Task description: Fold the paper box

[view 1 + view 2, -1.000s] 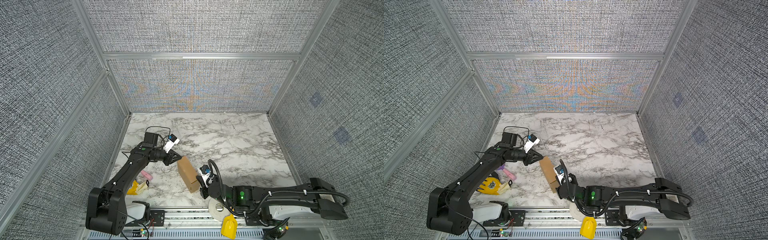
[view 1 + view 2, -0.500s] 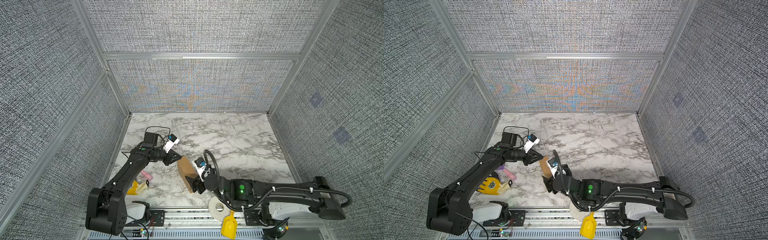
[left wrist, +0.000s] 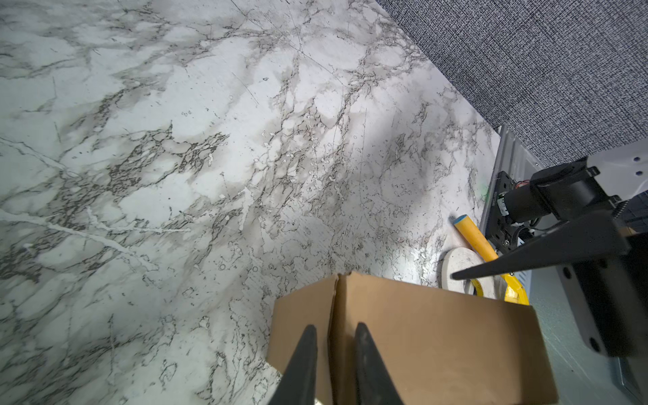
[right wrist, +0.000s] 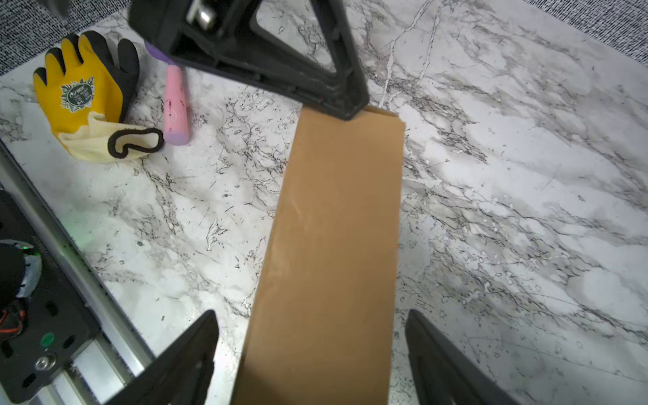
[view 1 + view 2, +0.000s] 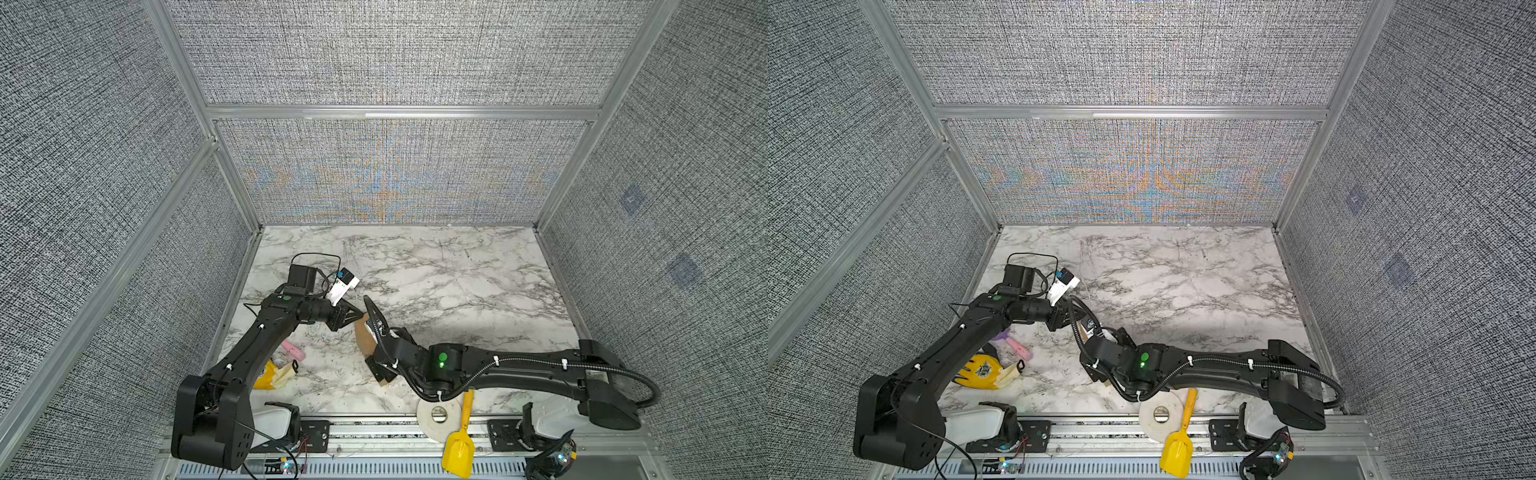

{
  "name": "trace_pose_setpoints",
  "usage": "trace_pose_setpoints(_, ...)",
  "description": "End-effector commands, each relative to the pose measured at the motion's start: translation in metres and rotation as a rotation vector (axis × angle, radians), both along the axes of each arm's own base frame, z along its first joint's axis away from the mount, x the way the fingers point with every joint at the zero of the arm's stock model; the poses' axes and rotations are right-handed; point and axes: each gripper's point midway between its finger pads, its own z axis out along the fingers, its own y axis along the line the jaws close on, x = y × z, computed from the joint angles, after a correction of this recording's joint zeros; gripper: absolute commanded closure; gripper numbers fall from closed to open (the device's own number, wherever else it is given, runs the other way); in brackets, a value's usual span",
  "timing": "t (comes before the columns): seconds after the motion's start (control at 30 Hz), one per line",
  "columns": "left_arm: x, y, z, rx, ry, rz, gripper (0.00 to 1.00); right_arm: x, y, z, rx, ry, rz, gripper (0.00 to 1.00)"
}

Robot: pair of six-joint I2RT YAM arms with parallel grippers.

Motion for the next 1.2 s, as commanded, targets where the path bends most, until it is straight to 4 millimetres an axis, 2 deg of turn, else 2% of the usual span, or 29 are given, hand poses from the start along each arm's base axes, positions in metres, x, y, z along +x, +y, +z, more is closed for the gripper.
trace_pose_setpoints(0.0,-0.004,0.008,-0.013,0.063,0.030,0.019,0.78,-0.002,0.003,-0.006,0.002,0.035,0.006,0.21)
trace_pose_setpoints(0.23,-0.005,0.007,-0.013,0.058,0.032,0.017,0.76,0.003,0.000,-0.012,-0.027,0.045,-0.007,0.41)
trace_pose_setpoints(0.33,-0.004,0.009,-0.010,0.054,0.016,0.025,0.70,0.003,-0.002,-0.012,-0.048,0.043,-0.005,0.46)
trace_pose_setpoints(0.43,0.007,0.014,0.006,0.029,-0.025,0.061,0.61,0.007,-0.006,-0.012,-0.053,0.041,-0.020,0.48)
trace_pose_setpoints(0.5,0.019,0.021,0.027,0.020,-0.086,0.091,0.51,0.011,-0.010,-0.009,-0.051,0.037,-0.028,0.48)
trace_pose_setpoints(0.53,0.027,0.026,0.038,0.021,-0.124,0.108,0.08,0.014,-0.012,-0.007,-0.054,0.032,-0.031,0.48)
trace_pose_setpoints(0.57,0.037,0.032,0.049,0.031,-0.164,0.136,0.01,0.017,-0.017,-0.003,-0.063,0.024,-0.038,0.48)
trace_pose_setpoints(0.7,0.085,0.074,0.084,0.191,-0.267,0.384,0.01,0.036,-0.048,0.014,-0.134,-0.020,-0.089,0.49)
trace_pose_setpoints(0.77,0.102,0.090,0.096,0.251,-0.365,0.436,0.01,0.046,-0.067,0.025,-0.158,-0.045,-0.119,0.49)
trace_pose_setpoints(0.9,0.122,0.114,0.105,0.289,-0.528,0.573,0.01,0.069,-0.112,0.039,-0.206,-0.079,-0.199,0.49)
trace_pose_setpoints(0.93,0.124,0.115,0.102,0.285,-0.545,0.583,0.01,0.077,-0.126,0.042,-0.227,-0.092,-0.227,0.49)
trace_pose_setpoints(1.03,0.126,0.113,0.076,0.292,-0.527,0.563,0.01,0.094,-0.164,0.046,-0.320,-0.123,-0.298,0.49)
trace_pose_setpoints(1.17,0.124,0.111,0.040,0.279,-0.516,0.557,0.01,0.117,-0.206,0.037,-0.470,-0.139,-0.384,0.49)
